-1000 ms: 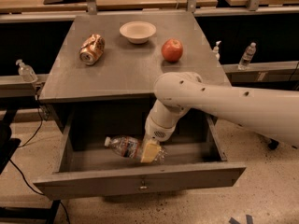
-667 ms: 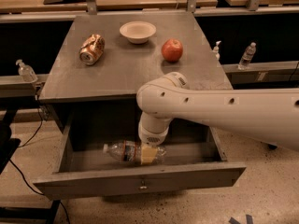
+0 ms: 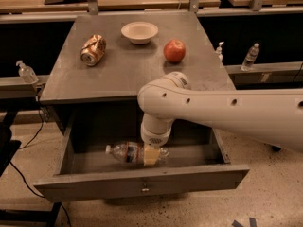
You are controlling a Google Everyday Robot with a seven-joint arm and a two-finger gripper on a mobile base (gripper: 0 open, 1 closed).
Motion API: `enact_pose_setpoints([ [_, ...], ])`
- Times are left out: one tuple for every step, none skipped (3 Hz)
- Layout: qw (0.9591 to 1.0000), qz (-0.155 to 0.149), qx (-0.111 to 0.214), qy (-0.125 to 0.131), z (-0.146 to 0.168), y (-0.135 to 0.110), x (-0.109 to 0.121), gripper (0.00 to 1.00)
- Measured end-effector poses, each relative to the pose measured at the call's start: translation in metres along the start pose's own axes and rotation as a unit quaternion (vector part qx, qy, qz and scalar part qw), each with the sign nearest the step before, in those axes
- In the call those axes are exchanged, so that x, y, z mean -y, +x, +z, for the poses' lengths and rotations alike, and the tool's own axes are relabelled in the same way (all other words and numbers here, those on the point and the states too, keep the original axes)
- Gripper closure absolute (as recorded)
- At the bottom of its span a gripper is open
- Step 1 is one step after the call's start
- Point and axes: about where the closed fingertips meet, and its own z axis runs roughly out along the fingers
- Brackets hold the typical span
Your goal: Place water bottle into top drawer
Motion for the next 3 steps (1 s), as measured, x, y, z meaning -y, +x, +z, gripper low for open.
enact_pose_setpoints([
  [0.9993,0.018,-0.017,0.027,-0.011,0.01,0.006,0.33],
  [0.9966,0.05,-0.031,0.057,-0.028,0.026,0.008,0.21],
  [0.9939,0.073,-0.037,0.074,-0.04,0.04,0.006,0.19],
])
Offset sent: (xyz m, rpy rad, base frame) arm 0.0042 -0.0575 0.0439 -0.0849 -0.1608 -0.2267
